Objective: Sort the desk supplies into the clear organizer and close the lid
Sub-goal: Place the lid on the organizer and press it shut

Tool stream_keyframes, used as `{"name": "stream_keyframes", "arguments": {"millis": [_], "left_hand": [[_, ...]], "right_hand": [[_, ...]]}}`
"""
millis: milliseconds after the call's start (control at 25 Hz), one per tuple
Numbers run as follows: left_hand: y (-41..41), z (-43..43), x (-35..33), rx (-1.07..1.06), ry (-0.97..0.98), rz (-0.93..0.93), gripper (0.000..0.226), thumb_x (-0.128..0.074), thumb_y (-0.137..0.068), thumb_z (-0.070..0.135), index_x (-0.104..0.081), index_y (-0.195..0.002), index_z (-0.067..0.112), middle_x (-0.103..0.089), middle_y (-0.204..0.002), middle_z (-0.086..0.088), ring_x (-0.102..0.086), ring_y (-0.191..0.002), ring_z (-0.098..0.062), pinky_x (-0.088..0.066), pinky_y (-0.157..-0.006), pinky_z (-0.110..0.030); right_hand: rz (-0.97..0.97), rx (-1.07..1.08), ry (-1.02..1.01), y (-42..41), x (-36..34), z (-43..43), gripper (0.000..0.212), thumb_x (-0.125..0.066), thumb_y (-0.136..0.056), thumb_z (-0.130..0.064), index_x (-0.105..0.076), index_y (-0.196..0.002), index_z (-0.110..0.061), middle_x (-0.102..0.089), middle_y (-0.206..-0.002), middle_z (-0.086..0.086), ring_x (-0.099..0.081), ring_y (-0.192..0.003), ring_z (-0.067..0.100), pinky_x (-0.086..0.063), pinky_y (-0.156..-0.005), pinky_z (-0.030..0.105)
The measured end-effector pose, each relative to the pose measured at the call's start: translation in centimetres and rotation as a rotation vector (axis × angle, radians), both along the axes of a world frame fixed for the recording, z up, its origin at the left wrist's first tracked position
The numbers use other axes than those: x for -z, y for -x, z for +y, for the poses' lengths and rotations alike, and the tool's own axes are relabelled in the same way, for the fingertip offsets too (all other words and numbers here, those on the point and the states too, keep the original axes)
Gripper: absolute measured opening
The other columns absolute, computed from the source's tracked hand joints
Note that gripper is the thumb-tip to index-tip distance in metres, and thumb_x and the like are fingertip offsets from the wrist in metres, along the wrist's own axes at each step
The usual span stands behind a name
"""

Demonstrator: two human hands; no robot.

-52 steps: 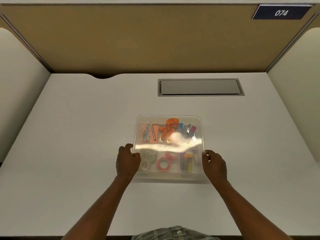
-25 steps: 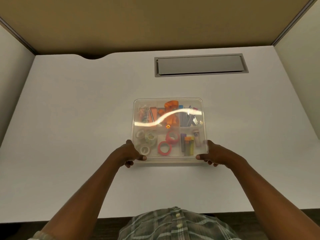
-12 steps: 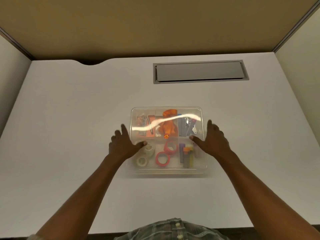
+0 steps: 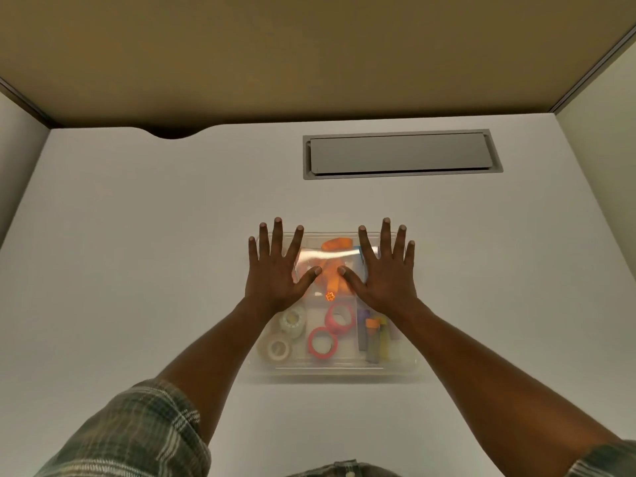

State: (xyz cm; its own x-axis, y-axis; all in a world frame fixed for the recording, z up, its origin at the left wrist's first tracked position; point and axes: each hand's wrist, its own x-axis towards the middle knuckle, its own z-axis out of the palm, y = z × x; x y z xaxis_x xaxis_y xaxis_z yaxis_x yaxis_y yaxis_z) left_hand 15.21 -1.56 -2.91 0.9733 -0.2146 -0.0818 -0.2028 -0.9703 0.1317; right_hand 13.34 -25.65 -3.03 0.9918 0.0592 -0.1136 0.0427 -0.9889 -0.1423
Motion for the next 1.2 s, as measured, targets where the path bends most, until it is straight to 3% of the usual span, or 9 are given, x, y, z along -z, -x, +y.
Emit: {"name": "stream_keyframes", "arguments": {"millis": [200, 520, 760, 1040, 1200], "left_hand": [[-0.1, 0.2, 1.1, -0.013, 0.052, -0.070, 0.090, -0.027, -0.085, 0.082, -0.003, -0.156, 0.033, 0.008, -0.165, -0.009, 0.009, -0.151, -0.034, -0.009, -0.119, -0.060], [1.1, 0.5, -0.3, -0.055, 0.075, -0.058, 0.088, -0.023, -0.089, 0.077, -0.002, -0.157, 0.024, 0.011, -0.165, -0.011, 0.011, -0.151, -0.030, -0.009, -0.120, -0.060], [9.4, 0.1, 0.2, -0.173, 0.133, -0.059, 0.094, -0.030, -0.086, 0.079, -0.004, -0.157, 0.023, 0.012, -0.164, -0.014, 0.011, -0.150, -0.037, -0.007, -0.119, -0.059], [12.8, 0.1, 0.9, -0.148, 0.119, -0.054, 0.102, -0.039, -0.082, 0.081, -0.008, -0.157, 0.019, 0.007, -0.164, -0.016, 0.007, -0.151, -0.039, -0.016, -0.119, -0.058], [11.8, 1.0, 0.7, -0.132, 0.136, -0.047, 0.100, -0.038, -0.083, 0.081, -0.007, -0.157, 0.021, 0.008, -0.164, -0.015, 0.007, -0.151, -0.038, -0.017, -0.119, -0.057]], "right_hand": [[-0.082, 0.029, -0.011, -0.1, 1.0, 0.0, 0.095, -0.027, -0.084, -0.085, -0.003, -0.159, -0.032, 0.009, -0.166, 0.015, 0.010, -0.152, 0.041, -0.010, -0.120, 0.062], [-0.006, 0.005, -0.058, 0.8, -0.9, -0.9, 0.096, -0.026, -0.084, -0.084, 0.004, -0.158, -0.031, 0.017, -0.165, 0.011, 0.016, -0.151, 0.038, -0.006, -0.120, 0.063], [-0.022, 0.049, -0.107, 9.0, -0.8, -0.9, 0.093, -0.027, -0.087, -0.083, -0.002, -0.159, -0.029, 0.016, -0.166, 0.011, 0.013, -0.152, 0.038, -0.012, -0.121, 0.059], [-0.032, 0.091, -0.156, 11.5, -0.9, -0.5, 0.091, -0.031, -0.087, -0.080, -0.006, -0.159, -0.030, 0.012, -0.167, 0.007, 0.001, -0.153, 0.037, -0.036, -0.114, 0.054], [-0.016, 0.122, -0.180, 11.0, -1.1, 0.5, 0.092, -0.032, -0.086, -0.081, -0.010, -0.159, -0.030, 0.014, -0.167, 0.004, -0.006, -0.152, 0.038, -0.052, -0.095, 0.050]]}}
